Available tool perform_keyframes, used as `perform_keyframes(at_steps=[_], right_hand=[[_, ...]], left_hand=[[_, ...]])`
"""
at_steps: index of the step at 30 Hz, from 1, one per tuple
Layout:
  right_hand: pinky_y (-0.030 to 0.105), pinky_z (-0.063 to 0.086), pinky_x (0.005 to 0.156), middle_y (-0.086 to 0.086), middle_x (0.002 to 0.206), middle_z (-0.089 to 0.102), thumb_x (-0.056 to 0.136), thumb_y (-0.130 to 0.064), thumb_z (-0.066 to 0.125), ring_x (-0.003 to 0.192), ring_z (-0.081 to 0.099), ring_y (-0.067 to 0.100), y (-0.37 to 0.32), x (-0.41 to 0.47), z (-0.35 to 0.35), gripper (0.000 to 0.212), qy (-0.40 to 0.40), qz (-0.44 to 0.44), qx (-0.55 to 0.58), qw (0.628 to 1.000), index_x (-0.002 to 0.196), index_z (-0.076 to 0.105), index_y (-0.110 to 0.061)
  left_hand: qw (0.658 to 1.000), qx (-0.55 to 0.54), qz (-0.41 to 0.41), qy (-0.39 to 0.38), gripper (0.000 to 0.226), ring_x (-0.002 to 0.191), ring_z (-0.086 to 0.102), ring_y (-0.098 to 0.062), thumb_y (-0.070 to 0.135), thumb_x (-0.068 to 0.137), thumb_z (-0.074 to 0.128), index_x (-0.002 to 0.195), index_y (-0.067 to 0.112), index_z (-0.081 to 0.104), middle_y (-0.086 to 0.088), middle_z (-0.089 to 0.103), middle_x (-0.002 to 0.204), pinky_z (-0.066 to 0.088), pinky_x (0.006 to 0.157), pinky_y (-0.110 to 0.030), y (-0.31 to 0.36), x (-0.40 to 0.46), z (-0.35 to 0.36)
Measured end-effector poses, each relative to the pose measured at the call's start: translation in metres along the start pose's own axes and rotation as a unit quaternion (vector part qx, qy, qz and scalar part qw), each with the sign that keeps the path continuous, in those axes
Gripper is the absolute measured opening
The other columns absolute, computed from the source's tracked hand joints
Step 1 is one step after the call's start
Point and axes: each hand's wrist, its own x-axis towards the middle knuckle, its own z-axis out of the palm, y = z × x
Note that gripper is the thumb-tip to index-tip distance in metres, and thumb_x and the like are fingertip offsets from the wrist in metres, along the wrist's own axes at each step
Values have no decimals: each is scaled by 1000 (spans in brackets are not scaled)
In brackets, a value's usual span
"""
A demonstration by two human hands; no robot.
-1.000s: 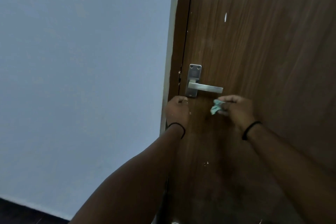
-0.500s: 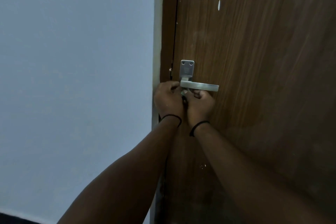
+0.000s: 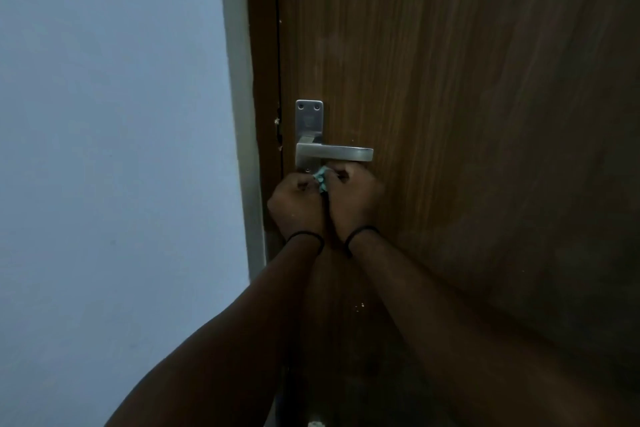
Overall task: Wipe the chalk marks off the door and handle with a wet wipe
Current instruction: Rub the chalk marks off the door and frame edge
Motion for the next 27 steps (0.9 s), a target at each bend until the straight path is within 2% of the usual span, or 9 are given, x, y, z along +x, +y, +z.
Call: perform_keyframes(at_steps=[2, 6, 9, 13, 15, 20, 22, 24, 27], right_hand=[[27, 52, 84, 5, 99, 72, 91, -13, 61, 93, 66, 15, -1, 2, 1, 16, -29, -43, -40, 998, 103, 73, -11], [16, 40, 84, 6, 112, 62, 93, -17, 61, 100, 58, 13, 18, -23, -3, 23, -72, -94, -83, 989, 114, 68, -11], [17, 42, 85, 3, 115, 59, 89, -20, 67, 102, 57, 11, 28, -36, -4, 24, -68, -31, -48, 996, 113, 68, -14], [8, 44, 73, -1, 105, 62, 88, -14, 67, 94, 59, 7, 23, -33, -10, 13, -30, 39, 1, 999, 98, 68, -21], [9, 46, 71, -2, 104, 63, 89, -11, 64, 94, 60, 7, 15, -24, -17, 13, -4, 58, 20, 998, 97, 67, -21], [28, 55, 76, 2, 101, 68, 89, -12, 66, 90, 64, 12, -8, -1, -25, 14, 27, 121, 59, 990, 103, 67, -13], [23, 55, 70, 4, 98, 72, 88, -9, 66, 84, 66, 12, -16, -2, -18, 13, -7, 201, 140, 969, 100, 69, -12], [22, 56, 64, 9, 95, 73, 88, -3, 64, 82, 68, 15, -24, -12, -10, 12, -90, 275, 239, 927, 96, 70, -9], [22, 53, 63, 9, 97, 73, 88, -5, 65, 85, 68, 16, -30, -31, -7, 13, -133, 291, 268, 909, 100, 70, -8]], left_hand=[[999, -27, -19, 6, 11, 71, 62, -6, 8, 83, 67, 84, 14, 76, 6, 68, 77, 51, 69, -19, -3, -2, 2], [997, -34, -24, -63, 13, 72, 63, -3, 5, 85, 66, 89, 10, 77, 3, 70, 79, 50, 65, -11, -16, -6, -6], [990, -17, 1, -137, 21, 71, 61, 2, -5, 85, 60, 94, 6, 75, 3, 69, 81, 47, 61, -6, -24, -13, -17], [979, -45, -12, -200, 24, 67, 66, 2, -2, 90, 59, 103, 13, 71, 9, 69, 83, 52, 61, -13, -19, -12, -22], [981, -56, -30, -186, 24, 68, 68, -4, 0, 91, 58, 106, 15, 69, 6, 71, 84, 55, 63, -19, -8, -9, -22], [990, -52, -29, -131, 22, 76, 68, -17, 4, 91, 54, 105, 12, 67, -4, 71, 89, 57, 75, -31, 14, -5, -26], [990, -34, -29, -132, 21, 85, 66, -17, 7, 91, 53, 104, 14, 68, -1, 70, 95, 54, 77, -30, 18, -4, -30], [991, 7, -41, -131, 18, 86, 61, -13, 11, 92, 53, 100, 17, 68, 3, 66, 93, 48, 70, -23, 20, -2, -37], [985, 48, -79, -143, 18, 78, 59, -8, 14, 93, 53, 86, 25, 67, 5, 66, 86, 46, 64, -23, 20, 2, -51]])
